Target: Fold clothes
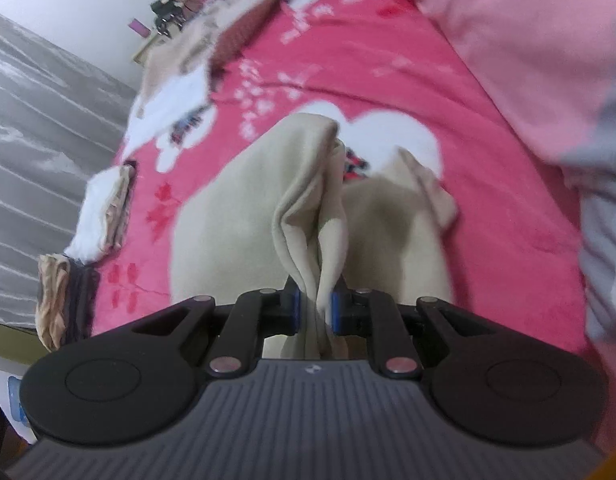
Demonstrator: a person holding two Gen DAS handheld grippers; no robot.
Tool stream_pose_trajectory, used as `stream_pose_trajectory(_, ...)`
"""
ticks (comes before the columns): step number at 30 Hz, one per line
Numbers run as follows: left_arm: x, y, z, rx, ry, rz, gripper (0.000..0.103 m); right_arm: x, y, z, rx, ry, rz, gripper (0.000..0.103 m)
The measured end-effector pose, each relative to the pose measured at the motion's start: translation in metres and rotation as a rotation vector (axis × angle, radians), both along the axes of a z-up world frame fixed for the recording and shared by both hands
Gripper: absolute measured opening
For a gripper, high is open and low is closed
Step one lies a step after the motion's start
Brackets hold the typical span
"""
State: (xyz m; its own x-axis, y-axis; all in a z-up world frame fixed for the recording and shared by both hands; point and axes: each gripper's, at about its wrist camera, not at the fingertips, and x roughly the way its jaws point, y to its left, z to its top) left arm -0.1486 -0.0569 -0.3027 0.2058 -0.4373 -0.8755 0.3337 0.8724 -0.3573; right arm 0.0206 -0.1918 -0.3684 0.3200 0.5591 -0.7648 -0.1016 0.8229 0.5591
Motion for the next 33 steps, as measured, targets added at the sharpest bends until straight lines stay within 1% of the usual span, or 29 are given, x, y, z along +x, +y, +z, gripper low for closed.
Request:
stream_pose_trajectory(2,-0.003,0.005,0.001,-0.02,0.072,0.01,0.02,0.003,-0.004,-0.014,-0.007,0.022,0.005,0.012)
stream_pose_trajectory(5,-0.017,0.027,0.014,-0.053,0.113,0.027,0.026,0.007,-0.008,-0.023,-0.002,0.024,0.02,0.012)
stream_pose_trajectory(7,-0.025,0.05,0.02,-0.06,0.145,0.062,0.028,0.007,-0.007,-0.023,-0.025,0.001,0.062,0.013)
stream_pose_trajectory(9,-0.026,0.078,0.02,-0.038,0.16,0.119,0.028,0.007,-0.004,-0.024,-0.058,-0.021,0.113,0.013)
stream_pose_trajectory(12,-0.034,0.116,0.018,0.019,0.175,0.234,0.029,0.012,-0.008,-0.024,-0.071,-0.005,0.158,0.018)
stream_pose_trajectory(13,-0.036,0.126,0.015,0.039,0.178,0.273,0.029,0.014,-0.009,-0.021,-0.09,-0.005,0.174,0.025)
stream_pose_trajectory(15,-0.037,0.139,0.005,0.08,0.169,0.329,0.029,0.011,-0.011,-0.002,-0.185,-0.051,0.212,0.028)
stream_pose_trajectory(18,-0.035,0.147,-0.017,0.117,0.174,0.391,0.029,-0.003,-0.012,0.034,-0.301,-0.156,0.249,0.029)
stream_pose_trajectory(20,-0.034,0.143,-0.031,0.107,0.18,0.405,0.029,-0.017,-0.008,0.056,-0.322,-0.228,0.28,0.028)
stream_pose_trajectory(22,-0.034,0.137,-0.04,0.106,0.175,0.406,0.029,-0.031,0.008,0.065,-0.327,-0.286,0.348,0.027)
stream_pose_trajectory(24,-0.038,0.135,-0.046,0.106,0.166,0.412,0.032,-0.042,0.029,0.053,-0.385,-0.323,0.44,0.026)
stream_pose_trajectory(25,-0.04,0.136,-0.048,0.101,0.164,0.416,0.035,-0.043,0.035,0.037,-0.437,-0.312,0.468,0.025)
stream_pose_trajectory(26,-0.042,0.138,-0.05,0.089,0.169,0.419,0.038,-0.044,0.038,0.017,-0.498,-0.286,0.483,0.025)
stream_pose_trajectory(27,-0.044,0.14,-0.052,0.08,0.173,0.421,0.044,-0.043,0.039,0.0,-0.542,-0.252,0.483,0.025)
stream_pose_trajectory(28,-0.045,0.142,-0.053,0.074,0.179,0.418,0.046,-0.04,0.034,-0.012,-0.557,-0.207,0.46,0.025)
stream_pose_trajectory(29,-0.047,0.144,-0.054,0.069,0.185,0.416,0.046,-0.038,0.031,-0.016,-0.574,-0.179,0.441,0.024)
stream_pose_trajectory(30,-0.048,0.146,-0.054,0.064,0.185,0.414,0.046,-0.037,0.032,-0.007,-0.591,-0.179,0.431,0.023)
stream_pose_trajectory(31,-0.048,0.149,-0.052,0.058,0.176,0.414,0.045,-0.037,0.035,0.005,-0.603,-0.198,0.431,0.019)
stream_pose_trajectory(33,-0.051,0.155,-0.046,0.056,0.148,0.428,0.044,-0.042,0.046,0.038,-0.61,-0.292,0.465,0.019)
